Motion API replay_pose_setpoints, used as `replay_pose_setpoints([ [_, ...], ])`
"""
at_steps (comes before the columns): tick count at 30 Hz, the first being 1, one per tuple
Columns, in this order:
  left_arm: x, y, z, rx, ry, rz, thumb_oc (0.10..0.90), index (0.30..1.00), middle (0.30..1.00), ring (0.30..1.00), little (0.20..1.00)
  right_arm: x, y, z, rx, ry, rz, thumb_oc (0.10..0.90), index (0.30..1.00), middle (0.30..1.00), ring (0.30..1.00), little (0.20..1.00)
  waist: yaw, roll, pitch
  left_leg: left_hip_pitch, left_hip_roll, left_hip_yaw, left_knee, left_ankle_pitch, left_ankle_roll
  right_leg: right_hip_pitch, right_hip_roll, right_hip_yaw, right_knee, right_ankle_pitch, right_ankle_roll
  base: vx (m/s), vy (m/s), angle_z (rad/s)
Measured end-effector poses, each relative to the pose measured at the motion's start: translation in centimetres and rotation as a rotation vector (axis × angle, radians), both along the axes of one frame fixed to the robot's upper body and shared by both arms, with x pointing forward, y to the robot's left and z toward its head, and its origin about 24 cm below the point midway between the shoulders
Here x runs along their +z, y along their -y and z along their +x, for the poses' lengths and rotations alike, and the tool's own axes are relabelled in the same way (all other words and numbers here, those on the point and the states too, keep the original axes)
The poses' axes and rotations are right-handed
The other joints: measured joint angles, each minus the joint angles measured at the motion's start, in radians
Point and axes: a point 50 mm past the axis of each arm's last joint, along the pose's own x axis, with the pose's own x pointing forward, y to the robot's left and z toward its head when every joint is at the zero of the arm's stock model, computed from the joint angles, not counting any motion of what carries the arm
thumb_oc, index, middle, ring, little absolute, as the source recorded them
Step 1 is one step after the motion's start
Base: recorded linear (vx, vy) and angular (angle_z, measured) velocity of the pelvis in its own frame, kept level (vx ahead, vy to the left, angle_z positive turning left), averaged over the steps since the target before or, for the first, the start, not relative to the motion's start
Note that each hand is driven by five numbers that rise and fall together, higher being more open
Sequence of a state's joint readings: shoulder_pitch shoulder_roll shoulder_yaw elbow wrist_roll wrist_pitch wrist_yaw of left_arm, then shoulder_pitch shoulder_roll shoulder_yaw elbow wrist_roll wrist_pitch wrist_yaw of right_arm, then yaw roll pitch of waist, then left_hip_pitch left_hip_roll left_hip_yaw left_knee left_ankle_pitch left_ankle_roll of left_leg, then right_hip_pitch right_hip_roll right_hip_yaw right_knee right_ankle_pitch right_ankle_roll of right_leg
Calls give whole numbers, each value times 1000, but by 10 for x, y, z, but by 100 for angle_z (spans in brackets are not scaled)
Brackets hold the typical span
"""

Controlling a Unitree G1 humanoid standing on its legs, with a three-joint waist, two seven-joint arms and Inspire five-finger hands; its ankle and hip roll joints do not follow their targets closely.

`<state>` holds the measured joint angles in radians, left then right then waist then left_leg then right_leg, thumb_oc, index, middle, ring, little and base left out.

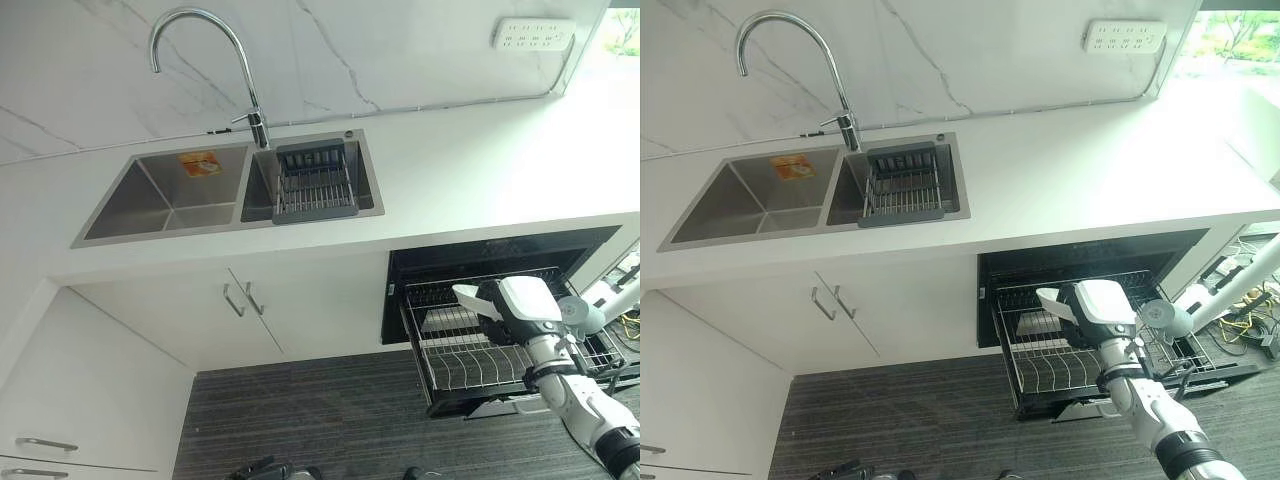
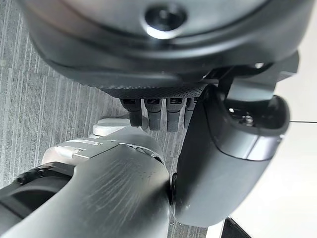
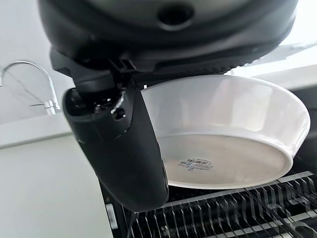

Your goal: Place the dishes in the dishwasher.

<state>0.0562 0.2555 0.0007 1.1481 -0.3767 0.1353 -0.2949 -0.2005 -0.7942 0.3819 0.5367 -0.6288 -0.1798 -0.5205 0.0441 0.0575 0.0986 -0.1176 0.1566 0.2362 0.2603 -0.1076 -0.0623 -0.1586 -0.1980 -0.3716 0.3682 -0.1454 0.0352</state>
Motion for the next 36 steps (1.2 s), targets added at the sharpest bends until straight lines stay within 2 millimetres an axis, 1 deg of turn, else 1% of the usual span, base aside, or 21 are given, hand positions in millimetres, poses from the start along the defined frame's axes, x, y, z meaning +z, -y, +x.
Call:
replay_pose_setpoints([
  [2, 1, 1, 3, -10, 7, -2, 800, 900, 900, 900, 900, -6, 9, 7, -35, -77, -49, 400, 300, 300, 300, 300, 26, -2, 0, 1, -2, -6, 0, 0, 0, 7, -1, -7, -2, 0, 1, 72, 1, 11],
  [3, 1, 1, 4, -14, 9, -3, 800, 900, 900, 900, 900, -11, 13, 6, -47, -118, -79, 400, 300, 300, 300, 300, 36, -3, 0, 2, -3, -12, 0, 0, 0, 14, -2, -14, -5, -1, 2, 52, 4, 20],
  [5, 1, 0, 4, -10, 9, -2, 800, 900, 900, 900, 900, -15, 13, 5, -38, -177, -109, 400, 300, 300, 300, 300, 43, -6, 1, 2, -4, -24, 0, 1, -1, 21, -2, -26, -9, -3, 3, 35, 4, 14],
  [8, 2, -1, 5, -11, 8, -1, 800, 900, 900, 900, 900, -15, 10, 8, -18, -218, -109, 400, 300, 300, 300, 300, 43, -8, 1, 1, -4, -23, -1, 0, 0, 21, -2, -26, -12, -2, 4, 7, 1, 1],
  [12, 3, -4, 5, -11, 9, 5, 800, 900, 900, 900, 900, -19, 8, 8, -4, -268, -116, 400, 300, 300, 300, 300, 43, -16, 3, 1, -4, -25, -2, 0, 0, 21, -2, -29, -14, -3, 4, 0, 0, 0],
  [18, 3, -6, 6, -19, 10, 1, 800, 900, 900, 900, 900, -28, 16, 6, -39, -340, -127, 400, 300, 300, 300, 300, 44, -17, 5, -1, -5, -26, -4, 0, 0, 23, -2, -30, -16, -4, 6, 15, 1, 0],
  [20, 3, -6, 5, -21, 10, -1, 800, 900, 900, 900, 900, -35, 18, 2, -61, -366, -122, 400, 300, 300, 300, 300, 44, -16, 5, 2, -5, -27, -6, 0, 0, 26, -2, -32, -17, -6, 8, 52, -29, 2],
  [26, 4, -7, 9, -39, 17, 0, 800, 900, 900, 900, 900, -45, 25, -4, -106, -394, -119, 400, 300, 300, 300, 300, 45, -2, 19, 0, -4, -42, -4, 1, -2, 30, 0, -46, -18, -11, 6, 45, -70, 6],
  [27, 5, -6, 10, -41, 20, 0, 800, 900, 900, 900, 900, -46, 27, -5, -113, -391, -121, 400, 300, 300, 300, 300, 46, 4, 26, -1, -2, -43, -5, 2, -3, 30, 1, -47, -17, -12, 6, 22, -83, 3],
  [29, 6, -7, 16, -47, 32, 5, 800, 900, 900, 900, 900, -44, 30, -4, -131, -370, -131, 400, 300, 300, 300, 300, 45, 13, 48, -2, -1, -44, -3, 3, -4, 28, 2, -47, -15, -13, 4, -8, -55, 0],
  [32, 8, -9, 23, -54, 51, 30, 800, 900, 900, 900, 900, -32, 34, 5, -149, -308, -150, 400, 300, 300, 300, 300, 41, 31, 80, -6, -2, -45, -3, 4, -6, 21, 1, -44, -8, -16, 4, -48, -45, -2],
  [35, 10, -13, 29, -51, 91, 82, 800, 900, 900, 900, 900, -2, 41, 26, -167, -200, -185, 400, 300, 300, 300, 300, 45, 52, 111, -47, -4, -46, 6, 9, -7, -30, -8, -41, 22, -22, 0, -58, -44, 1],
  [36, 10, -14, 29, -47, 87, 96, 800, 900, 900, 900, 900, 5, 44, 31, -183, -179, -190, 400, 300, 300, 300, 300, 50, 59, 115, -53, -4, -47, 5, 12, -8, -36, -7, -44, 27, -21, -1, -40, -42, 2],
])
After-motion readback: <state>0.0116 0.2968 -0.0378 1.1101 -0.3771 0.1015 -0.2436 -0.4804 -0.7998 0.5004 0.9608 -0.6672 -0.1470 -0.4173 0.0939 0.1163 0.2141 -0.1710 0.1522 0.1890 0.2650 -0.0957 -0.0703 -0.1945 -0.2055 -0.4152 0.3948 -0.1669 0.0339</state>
